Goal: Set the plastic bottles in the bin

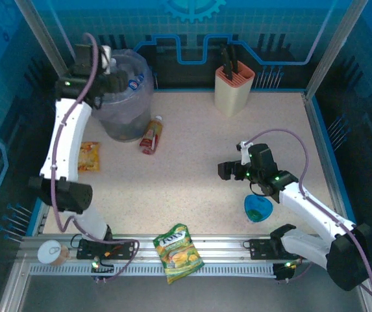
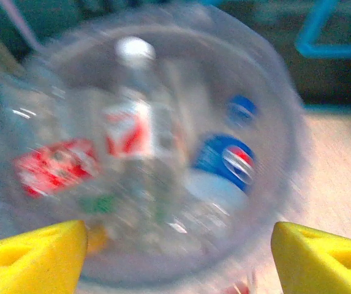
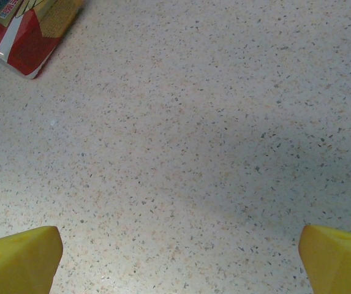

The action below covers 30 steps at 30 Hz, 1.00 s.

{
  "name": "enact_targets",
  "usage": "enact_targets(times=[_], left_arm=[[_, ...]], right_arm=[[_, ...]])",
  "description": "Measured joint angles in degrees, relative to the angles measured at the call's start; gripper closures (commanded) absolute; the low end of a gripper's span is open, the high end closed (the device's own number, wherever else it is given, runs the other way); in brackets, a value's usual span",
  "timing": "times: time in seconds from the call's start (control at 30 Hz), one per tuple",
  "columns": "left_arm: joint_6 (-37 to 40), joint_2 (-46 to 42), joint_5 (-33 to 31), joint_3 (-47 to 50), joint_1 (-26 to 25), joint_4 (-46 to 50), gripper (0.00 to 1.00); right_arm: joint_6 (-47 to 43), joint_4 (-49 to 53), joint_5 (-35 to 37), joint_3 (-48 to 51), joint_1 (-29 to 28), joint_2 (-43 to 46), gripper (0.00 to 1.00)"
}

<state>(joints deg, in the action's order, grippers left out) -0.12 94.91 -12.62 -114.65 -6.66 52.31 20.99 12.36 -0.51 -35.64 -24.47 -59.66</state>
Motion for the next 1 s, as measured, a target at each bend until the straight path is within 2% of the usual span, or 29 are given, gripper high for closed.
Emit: enact_targets(times=[0.2, 0.33, 0.43, 0.7, 1.0], left_arm=[[0.1, -8.0, -3.8, 16.7, -13.0, -3.1, 0.2], [0.1, -7.3, -10.9, 21.4, -21.2, -4.1, 0.18], [-0.2, -5.1, -13.4, 23.5, -24.8, -5.3, 0.15], [-1.5, 10.1, -18.0, 24.5, -24.3, -8.3, 0.04], [0.1, 21.9, -19.1, 24.2, -17.8, -12.6, 0.01]], right_arm=[[0.1, 0.0, 0.3, -0.5, 0.0, -0.9, 0.0], [0.8, -0.2, 1.1, -0.5, 0.0, -1.0, 0.0], [1.5, -0.6, 1.6, -0.4, 0.0, -0.8, 0.0], [1.4, -0.4, 1.6, 0.5, 0.1, 1.0, 0.0], [0.6, 1.4, 1.6, 1.3, 0.2, 4.5, 0.0]])
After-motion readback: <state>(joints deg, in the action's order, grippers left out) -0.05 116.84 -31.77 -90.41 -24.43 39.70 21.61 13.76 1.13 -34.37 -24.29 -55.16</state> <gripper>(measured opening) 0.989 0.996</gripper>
